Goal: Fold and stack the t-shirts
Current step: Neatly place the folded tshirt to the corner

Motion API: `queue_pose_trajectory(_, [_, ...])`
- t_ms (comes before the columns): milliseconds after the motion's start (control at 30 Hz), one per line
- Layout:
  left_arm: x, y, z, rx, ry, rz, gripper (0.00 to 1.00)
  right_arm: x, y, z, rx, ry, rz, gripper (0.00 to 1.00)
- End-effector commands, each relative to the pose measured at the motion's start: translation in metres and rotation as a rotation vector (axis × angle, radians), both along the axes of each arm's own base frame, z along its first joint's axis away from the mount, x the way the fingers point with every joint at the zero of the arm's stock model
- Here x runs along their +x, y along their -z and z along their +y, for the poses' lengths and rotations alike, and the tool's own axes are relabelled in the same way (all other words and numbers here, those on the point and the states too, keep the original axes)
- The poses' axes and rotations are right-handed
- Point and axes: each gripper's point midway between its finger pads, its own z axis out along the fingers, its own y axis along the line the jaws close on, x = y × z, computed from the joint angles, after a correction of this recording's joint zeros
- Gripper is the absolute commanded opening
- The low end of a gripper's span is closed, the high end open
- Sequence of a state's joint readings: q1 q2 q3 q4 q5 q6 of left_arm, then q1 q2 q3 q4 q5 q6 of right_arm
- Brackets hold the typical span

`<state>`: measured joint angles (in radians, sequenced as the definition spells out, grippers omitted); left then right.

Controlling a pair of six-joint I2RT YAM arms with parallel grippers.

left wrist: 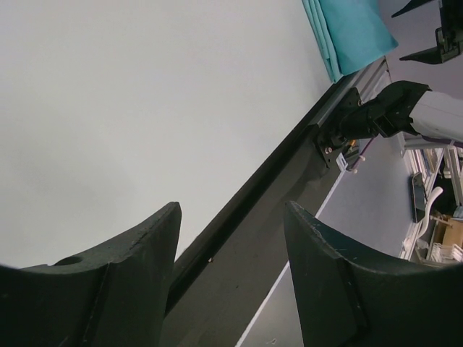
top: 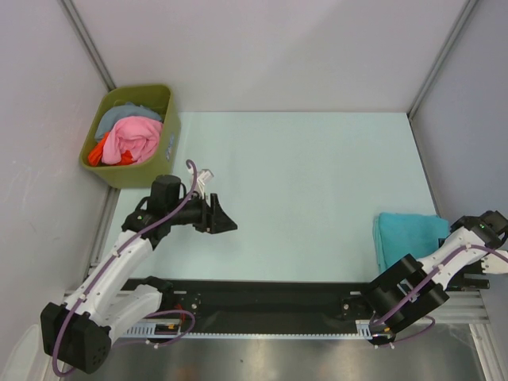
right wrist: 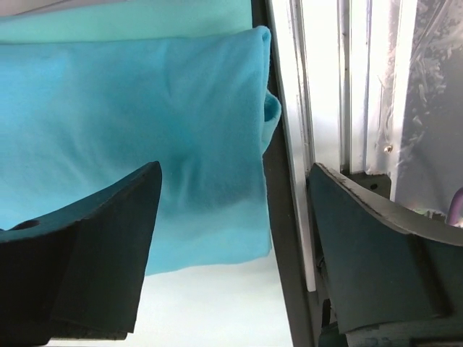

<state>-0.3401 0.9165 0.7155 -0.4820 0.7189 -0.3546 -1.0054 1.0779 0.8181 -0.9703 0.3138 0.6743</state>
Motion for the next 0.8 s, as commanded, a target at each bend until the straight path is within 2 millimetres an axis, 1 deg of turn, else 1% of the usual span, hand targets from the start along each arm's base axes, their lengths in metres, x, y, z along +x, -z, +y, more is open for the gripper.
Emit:
queue_pose_trajectory(0, [0.002,-0.006,0.001,-0.006,0.020,-0.035,0.65,0.002,-0.001,-0.007,-0.042,0.013,-0.016,0.88])
queue_pose_trajectory(33, [0.002,-0.006,0.001,-0.004,0.020,-0.037,0.65,0.003,0.000,-0.008,-0.047,0.015,-0.022,0.88])
queue_pose_trajectory(67, [0.002,-0.006,0.001,-0.006,0.022,-0.035,0.65,0.008,-0.001,-0.012,-0.064,0.012,-0.047,0.89])
queue_pose_trajectory(100, [0.002,-0.005,0.001,-0.003,0.019,-0.031,0.65,0.008,-0.001,-0.013,-0.069,0.030,-0.060,0.90])
queue_pose_trajectory(167, [0.002,-0.005,0.001,-0.001,0.019,-0.027,0.65,0.011,0.004,-0.016,-0.080,0.048,-0.095,0.88])
queue_pose_trajectory(233, [0.001,-0.005,0.001,-0.002,0.020,-0.025,0.65,0.013,0.009,-0.016,-0.084,0.058,-0.110,0.82])
queue_pose_trajectory(267, [0.001,-0.003,0.001,0.001,0.021,-0.019,0.65,0.013,0.017,-0.013,-0.079,0.070,-0.118,0.76])
queue_pose_trajectory(300, [0.002,-0.004,0.001,0.002,0.020,-0.021,0.65,0.010,0.018,-0.013,-0.089,0.091,-0.123,0.74])
queue_pose_trajectory(333, [0.002,-0.004,0.001,0.004,0.019,-0.018,0.65,0.009,0.021,-0.011,-0.095,0.112,-0.129,0.68])
queue_pose_trajectory(367, [0.002,-0.004,0.002,0.005,0.017,-0.020,0.65,0.010,0.021,-0.014,-0.116,0.135,-0.151,0.67])
queue_pose_trajectory(400, [0.002,-0.003,0.002,0.006,0.017,-0.018,0.65,0.008,0.027,-0.009,-0.118,0.148,-0.162,0.66])
queue_pose_trajectory(500, [0.002,-0.003,0.003,0.013,0.012,-0.014,0.65,0.005,0.030,-0.009,-0.135,0.196,-0.185,0.67])
queue_pose_trajectory(533, [0.002,-0.003,0.003,0.014,0.013,-0.015,0.65,0.003,0.030,-0.009,-0.140,0.203,-0.181,0.69])
queue_pose_trajectory(600, [0.002,-0.003,0.004,0.017,0.012,-0.017,0.65,-0.004,0.027,-0.013,-0.171,0.215,-0.149,0.70])
queue_pose_trajectory(700, [0.003,-0.003,0.004,0.022,0.009,-0.013,0.65,-0.008,0.023,-0.027,-0.209,0.200,-0.137,0.71])
queue_pose_trajectory(767, [0.002,-0.003,0.004,0.022,0.009,-0.013,0.65,-0.009,0.028,-0.033,-0.193,0.200,-0.132,0.70])
